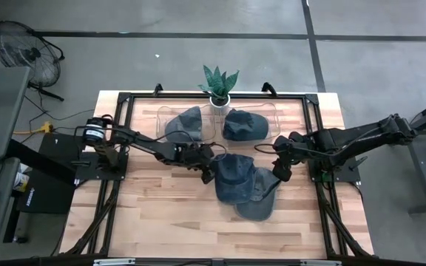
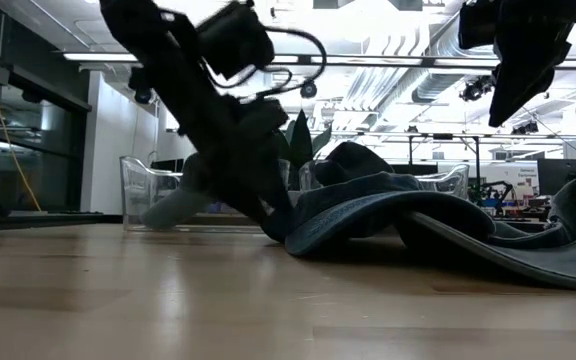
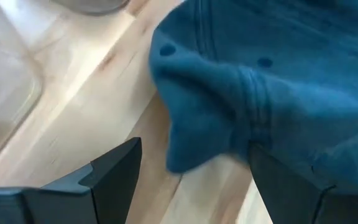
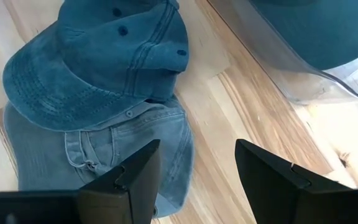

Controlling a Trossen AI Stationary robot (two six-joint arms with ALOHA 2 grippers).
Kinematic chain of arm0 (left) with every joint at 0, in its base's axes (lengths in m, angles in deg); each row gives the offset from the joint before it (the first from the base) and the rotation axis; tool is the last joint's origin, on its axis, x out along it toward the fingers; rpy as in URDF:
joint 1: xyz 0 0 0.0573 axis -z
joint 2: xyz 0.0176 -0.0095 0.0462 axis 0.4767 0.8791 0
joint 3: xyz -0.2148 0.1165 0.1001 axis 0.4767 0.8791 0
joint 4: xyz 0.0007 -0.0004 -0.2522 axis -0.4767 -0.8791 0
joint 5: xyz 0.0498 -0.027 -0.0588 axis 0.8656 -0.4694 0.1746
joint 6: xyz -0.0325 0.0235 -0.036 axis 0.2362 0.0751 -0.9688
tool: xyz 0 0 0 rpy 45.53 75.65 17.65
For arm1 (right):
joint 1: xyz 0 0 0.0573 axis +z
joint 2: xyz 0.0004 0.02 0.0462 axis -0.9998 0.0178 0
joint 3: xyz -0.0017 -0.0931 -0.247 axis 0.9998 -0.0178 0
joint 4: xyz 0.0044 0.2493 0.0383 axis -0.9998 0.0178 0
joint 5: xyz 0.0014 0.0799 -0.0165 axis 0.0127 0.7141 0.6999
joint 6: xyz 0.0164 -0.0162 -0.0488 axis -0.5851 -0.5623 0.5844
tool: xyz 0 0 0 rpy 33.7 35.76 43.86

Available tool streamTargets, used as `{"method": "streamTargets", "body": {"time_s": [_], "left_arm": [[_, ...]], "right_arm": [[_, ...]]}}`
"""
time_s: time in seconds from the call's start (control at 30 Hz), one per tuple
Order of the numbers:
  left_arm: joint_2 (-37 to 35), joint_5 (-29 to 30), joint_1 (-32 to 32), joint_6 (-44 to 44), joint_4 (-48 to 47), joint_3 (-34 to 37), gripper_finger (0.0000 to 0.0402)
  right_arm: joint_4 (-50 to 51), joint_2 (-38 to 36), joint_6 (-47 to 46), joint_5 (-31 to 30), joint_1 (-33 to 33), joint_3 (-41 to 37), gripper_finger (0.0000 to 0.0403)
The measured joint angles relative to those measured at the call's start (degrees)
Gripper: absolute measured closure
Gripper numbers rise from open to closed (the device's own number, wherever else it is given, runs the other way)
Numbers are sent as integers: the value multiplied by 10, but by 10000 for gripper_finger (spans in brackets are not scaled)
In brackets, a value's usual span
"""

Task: Pick & Place hat
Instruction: Put the dark blue cap into the right transparent bin

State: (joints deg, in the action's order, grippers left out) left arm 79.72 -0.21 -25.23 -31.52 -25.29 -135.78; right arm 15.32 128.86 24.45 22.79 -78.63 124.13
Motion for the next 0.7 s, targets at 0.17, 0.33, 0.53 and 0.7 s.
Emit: {"method": "streamTargets", "body": {"time_s": [0.17,0.33,0.53,0.7], "left_arm": [[25,-43,-13,5,53,0,113],[50,-70,-17,4,84,0,113],[52,-91,-18,-3,94,0,126],[53,-100,-18,-19,94,0,197]], "right_arm": [[-1,0,1,0,0,0,203],[-1,0,3,3,0,0,203],[-1,0,6,4,0,0,203],[-1,0,12,4,0,0,203]]}}
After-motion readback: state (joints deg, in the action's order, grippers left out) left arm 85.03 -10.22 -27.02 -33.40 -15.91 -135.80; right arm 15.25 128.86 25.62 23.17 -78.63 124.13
